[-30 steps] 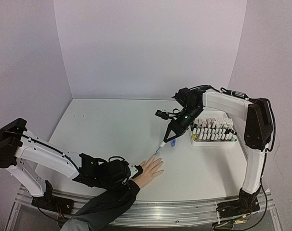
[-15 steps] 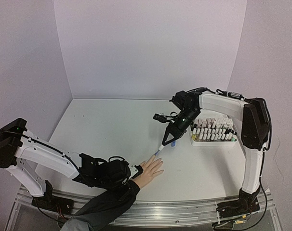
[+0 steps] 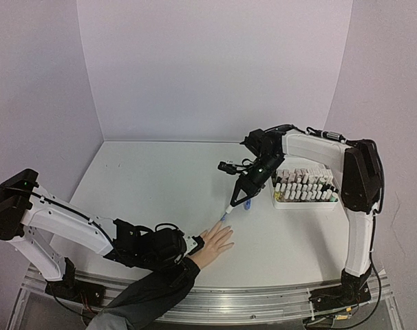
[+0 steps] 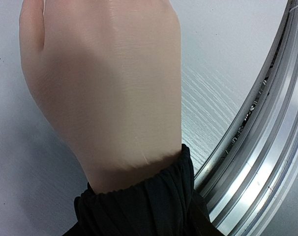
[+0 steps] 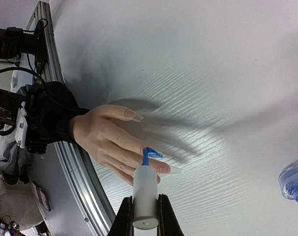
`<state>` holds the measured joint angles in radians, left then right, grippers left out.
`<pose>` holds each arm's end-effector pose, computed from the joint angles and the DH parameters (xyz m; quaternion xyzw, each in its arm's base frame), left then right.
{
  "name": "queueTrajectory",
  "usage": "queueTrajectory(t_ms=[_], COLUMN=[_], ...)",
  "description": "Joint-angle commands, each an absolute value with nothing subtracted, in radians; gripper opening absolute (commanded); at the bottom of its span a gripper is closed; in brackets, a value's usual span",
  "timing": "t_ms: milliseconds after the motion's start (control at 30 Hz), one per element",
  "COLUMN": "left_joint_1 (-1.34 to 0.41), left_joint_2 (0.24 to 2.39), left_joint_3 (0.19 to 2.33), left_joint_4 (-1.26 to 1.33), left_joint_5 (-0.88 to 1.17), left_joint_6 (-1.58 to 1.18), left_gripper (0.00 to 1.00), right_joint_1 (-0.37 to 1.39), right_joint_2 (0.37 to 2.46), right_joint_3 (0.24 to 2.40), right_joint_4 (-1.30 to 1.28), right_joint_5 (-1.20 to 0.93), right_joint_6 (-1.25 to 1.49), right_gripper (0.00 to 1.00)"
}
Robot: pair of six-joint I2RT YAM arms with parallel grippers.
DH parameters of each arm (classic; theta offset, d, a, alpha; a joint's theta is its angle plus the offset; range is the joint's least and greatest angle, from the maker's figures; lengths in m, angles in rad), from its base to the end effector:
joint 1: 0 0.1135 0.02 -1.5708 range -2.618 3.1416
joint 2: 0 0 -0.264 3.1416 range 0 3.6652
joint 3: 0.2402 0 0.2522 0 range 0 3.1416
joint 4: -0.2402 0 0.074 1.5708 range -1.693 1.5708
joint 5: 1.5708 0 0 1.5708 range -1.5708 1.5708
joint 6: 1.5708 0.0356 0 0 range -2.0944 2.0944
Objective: Paint the nails
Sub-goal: Paint the hand on the nail.
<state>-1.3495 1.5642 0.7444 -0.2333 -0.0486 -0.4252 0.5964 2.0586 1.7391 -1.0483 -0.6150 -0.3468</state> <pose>0.0639 -0.2762 0.1442 0.4253 0.8678 -0.1836 0.1798 0.3326 0.2506 0.2258 -0.4581 0.8308 0.3108 0.0583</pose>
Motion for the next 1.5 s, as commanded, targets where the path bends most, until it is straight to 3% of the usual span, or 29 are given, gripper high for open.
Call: queueTrajectory(t_ms=[0,633,1467], left_joint_1=[-1.35,-1.35,-1.348], left_joint_2=[1.544,1.547,1.539], left_joint_3=[0.724,0.725,0.72], left_joint_4=[-0.213,-0.213,-0.21], left_joint_5=[-0.109,-0.109,-0.108], left_joint_6=[-0.374,-0.374,-0.374], left_gripper=[0.0,0.0,0.0], right_joint_1=[0.602,0.602,0.59], right_joint_2=[2.083,2.045,2.068], right_joint_3=[1.778,1.717,1.786], right_joint_4=[-1.065,-1.065,-1.063], right_joint_5=[-0.618,-0.648,-0.546], right_joint_6=[-0.344,-0.368,-0.321], right_gripper=[0.0,0.0,0.0])
